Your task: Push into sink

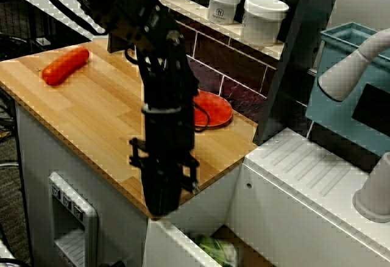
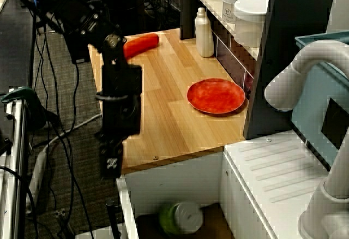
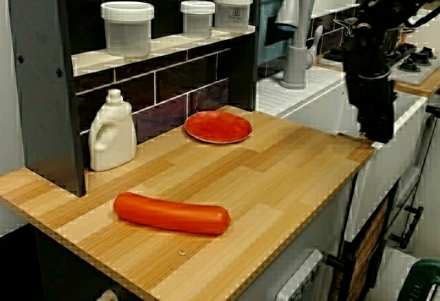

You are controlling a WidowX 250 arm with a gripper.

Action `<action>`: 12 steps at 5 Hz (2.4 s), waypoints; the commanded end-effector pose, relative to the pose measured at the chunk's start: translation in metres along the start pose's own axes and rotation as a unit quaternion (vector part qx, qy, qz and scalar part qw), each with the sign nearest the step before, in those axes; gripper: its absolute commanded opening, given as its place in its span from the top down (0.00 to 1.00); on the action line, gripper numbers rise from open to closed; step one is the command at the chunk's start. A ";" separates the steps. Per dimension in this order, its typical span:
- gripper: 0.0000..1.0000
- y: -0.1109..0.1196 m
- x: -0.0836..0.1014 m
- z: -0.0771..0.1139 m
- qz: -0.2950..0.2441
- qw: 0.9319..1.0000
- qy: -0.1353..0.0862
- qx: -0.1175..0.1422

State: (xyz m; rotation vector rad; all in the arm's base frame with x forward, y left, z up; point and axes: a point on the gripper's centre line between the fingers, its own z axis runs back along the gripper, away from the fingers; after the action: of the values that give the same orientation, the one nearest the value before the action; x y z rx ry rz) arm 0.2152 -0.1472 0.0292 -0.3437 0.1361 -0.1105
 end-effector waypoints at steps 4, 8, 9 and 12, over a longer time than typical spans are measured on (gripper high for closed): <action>0.00 -0.058 -0.037 0.028 -0.025 1.000 0.002 0.006; 0.00 -0.058 -0.037 0.028 -0.025 1.000 0.002 0.006; 0.00 -0.058 -0.037 0.028 -0.025 1.000 0.002 0.006; 0.00 -0.058 -0.037 0.028 -0.025 1.000 0.002 0.006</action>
State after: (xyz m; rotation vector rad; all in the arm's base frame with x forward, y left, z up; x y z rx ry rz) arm 0.1742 -0.1849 0.0594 -0.3144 0.1654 -0.1519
